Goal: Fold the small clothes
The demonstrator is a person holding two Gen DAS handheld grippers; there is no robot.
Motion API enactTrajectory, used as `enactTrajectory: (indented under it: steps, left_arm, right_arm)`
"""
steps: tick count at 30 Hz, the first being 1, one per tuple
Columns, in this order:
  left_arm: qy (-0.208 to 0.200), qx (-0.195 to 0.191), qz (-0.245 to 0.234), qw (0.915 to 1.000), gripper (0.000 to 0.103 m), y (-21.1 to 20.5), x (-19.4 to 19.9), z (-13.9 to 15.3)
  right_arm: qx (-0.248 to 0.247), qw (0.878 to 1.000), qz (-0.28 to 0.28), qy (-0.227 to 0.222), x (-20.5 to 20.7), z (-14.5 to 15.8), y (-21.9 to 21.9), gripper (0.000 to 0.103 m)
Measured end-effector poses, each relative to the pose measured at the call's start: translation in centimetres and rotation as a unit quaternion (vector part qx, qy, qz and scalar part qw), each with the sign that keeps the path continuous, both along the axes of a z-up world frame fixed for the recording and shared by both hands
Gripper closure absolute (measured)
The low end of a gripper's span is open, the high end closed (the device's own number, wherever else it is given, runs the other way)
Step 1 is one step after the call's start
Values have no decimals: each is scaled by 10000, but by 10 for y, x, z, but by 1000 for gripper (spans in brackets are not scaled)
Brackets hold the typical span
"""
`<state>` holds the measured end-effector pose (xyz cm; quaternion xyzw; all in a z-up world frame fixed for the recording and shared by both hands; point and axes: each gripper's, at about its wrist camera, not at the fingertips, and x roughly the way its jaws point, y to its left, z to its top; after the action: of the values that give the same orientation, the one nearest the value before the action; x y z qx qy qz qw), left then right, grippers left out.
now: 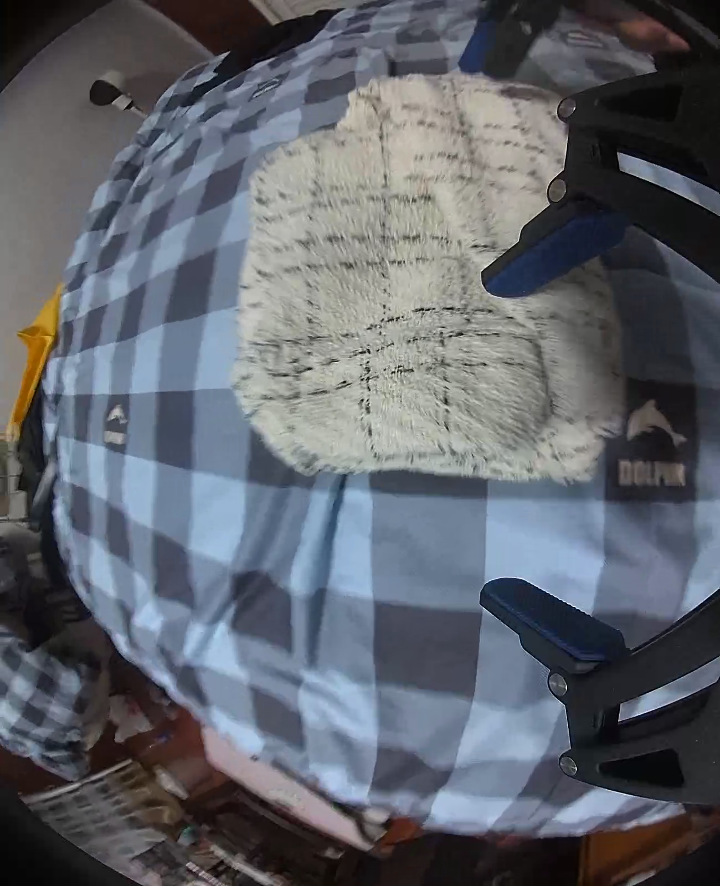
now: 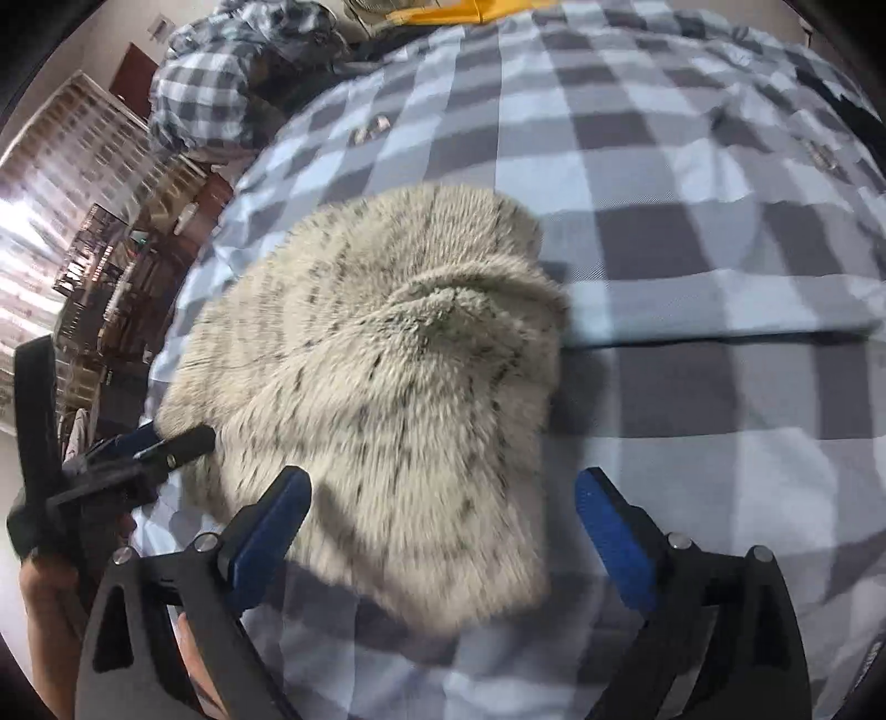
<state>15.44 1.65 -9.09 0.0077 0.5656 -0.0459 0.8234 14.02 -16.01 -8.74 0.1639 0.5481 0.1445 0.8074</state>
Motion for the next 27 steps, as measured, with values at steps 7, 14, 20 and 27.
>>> enactTrajectory:
  steps: [7,14,20,27]
  left_arm:
    - [-546,209,-425,9974,0,-6,-31,19]
    - [102,-533,-203,9983,0,3,-15,-9]
    - [823,-1399,77,9867,0,18,10,-45]
    - [1479,-2352,328,9601,0,25,33,-93]
  right_arm:
    - [413,9966,-652,-301,-14,8,-41,8]
    - [1173,9911,-613,174,7,-17,-45,8]
    - [1460,9866,-490,531,21,-38,-43,8]
    - [1945,9763,-301,898,38,-61,-39,5]
